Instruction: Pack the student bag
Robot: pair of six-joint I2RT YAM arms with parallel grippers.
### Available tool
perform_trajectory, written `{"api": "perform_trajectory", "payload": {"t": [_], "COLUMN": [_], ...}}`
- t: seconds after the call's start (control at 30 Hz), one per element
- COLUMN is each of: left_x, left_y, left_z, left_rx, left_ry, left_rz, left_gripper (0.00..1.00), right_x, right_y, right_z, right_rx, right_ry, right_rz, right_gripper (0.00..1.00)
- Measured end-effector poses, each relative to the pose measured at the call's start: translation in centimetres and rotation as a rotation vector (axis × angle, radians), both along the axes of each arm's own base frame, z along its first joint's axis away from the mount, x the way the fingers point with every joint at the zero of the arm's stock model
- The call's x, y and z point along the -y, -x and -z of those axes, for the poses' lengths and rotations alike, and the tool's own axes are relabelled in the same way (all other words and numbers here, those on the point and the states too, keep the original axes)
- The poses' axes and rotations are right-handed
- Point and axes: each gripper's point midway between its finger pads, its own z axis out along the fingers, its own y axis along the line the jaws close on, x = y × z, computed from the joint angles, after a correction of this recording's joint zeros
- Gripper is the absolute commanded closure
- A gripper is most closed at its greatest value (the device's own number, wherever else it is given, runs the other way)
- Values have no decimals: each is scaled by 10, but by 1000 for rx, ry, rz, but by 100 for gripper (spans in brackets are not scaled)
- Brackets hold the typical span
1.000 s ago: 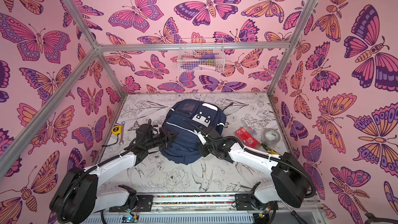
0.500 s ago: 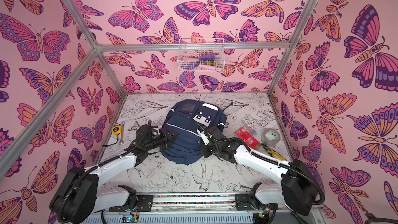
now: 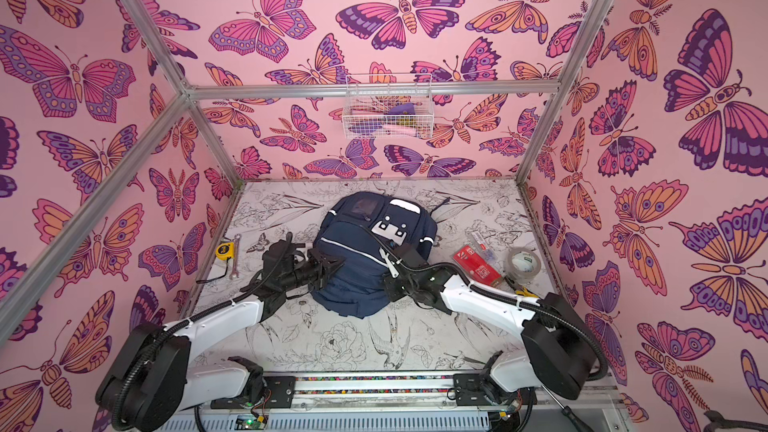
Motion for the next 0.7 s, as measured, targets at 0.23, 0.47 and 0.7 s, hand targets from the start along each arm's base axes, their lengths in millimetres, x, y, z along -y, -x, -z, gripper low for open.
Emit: {"api": "perform_trajectory", "payload": {"t": [0.23,0.47,0.7], "left_x": [0,0,3], "left_y": [0,1,4], "left_z": [1,0,-1], "left_rx": [-1,-2,-6], "left_ry": [0,1,11], "left_rz": [0,4,28], "left_gripper": [100,100,100], "right_x": [-4,3,0], "right_y": [-1,4,20], "right_z": [2,-20,-26], "right_rx": [-4,32,-41], "right_ry": [5,-32,-72], "right_rz": [-7,-1,-27], "right_gripper": [98,100,100]}}
